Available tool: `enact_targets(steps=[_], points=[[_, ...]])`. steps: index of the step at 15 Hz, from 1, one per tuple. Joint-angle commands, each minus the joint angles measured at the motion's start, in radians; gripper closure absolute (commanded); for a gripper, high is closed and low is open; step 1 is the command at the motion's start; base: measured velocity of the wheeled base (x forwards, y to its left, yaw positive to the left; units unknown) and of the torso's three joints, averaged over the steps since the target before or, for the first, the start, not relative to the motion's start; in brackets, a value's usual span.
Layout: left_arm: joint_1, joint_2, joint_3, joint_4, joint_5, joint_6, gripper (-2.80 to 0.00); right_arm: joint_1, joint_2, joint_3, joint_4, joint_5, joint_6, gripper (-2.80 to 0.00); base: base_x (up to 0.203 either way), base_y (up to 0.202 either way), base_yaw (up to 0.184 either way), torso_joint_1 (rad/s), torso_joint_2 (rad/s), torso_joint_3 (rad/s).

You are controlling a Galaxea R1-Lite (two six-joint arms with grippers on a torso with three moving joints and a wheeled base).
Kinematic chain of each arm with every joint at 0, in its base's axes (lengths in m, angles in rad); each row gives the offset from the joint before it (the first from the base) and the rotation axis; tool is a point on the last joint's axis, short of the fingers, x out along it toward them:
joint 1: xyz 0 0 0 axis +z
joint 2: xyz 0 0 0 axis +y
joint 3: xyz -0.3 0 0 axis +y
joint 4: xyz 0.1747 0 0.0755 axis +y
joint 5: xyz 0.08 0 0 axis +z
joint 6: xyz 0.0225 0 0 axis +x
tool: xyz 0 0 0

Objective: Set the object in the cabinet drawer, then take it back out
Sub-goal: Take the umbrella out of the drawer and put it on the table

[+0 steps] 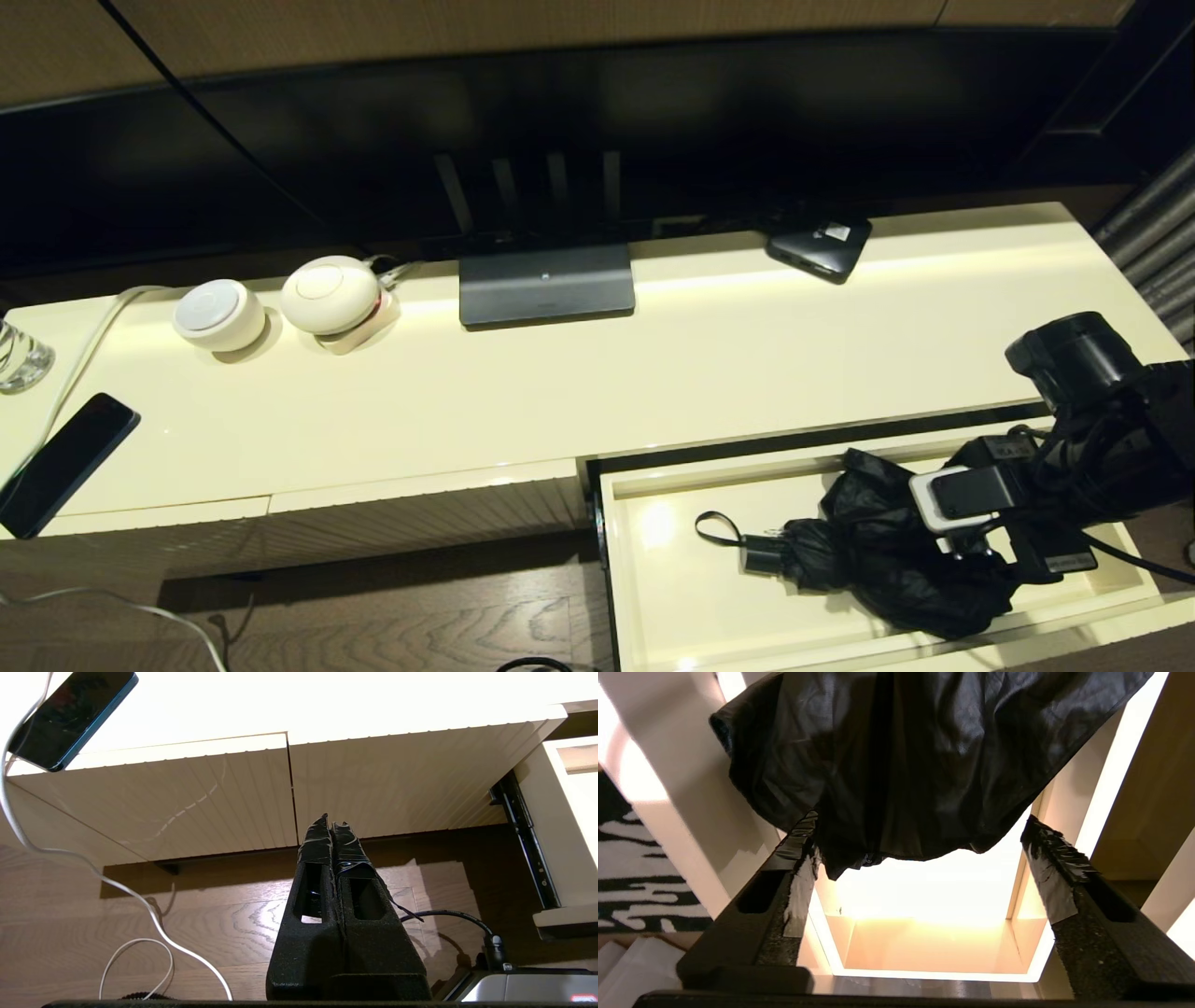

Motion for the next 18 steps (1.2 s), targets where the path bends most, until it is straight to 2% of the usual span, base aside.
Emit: enact_targets(steps=[1,11,18], points=[[0.0,0.001,0.003,-0.001,0.0,0.0,0.0,-0.004,0.043,-0.062,0.084,0.001,-0.015,-2.8,0.0,0.0,0.0,0.0,0.0,0.0],[0.0,0.001,0.003,-0.001,0.0,0.0,0.0,-0.041,0.184,-0.17,0.079,0.044,-0.015,-2.8,0.0,0.0,0.0,0.0,0.0,0.0],[0.0,0.001,0.003,0.0,0.0,0.0,0.0,-0.026,0.222,-0.173,0.043,0.062,-0.015,-2.8,0.0,0.0,0.0,0.0,0.0,0.0]])
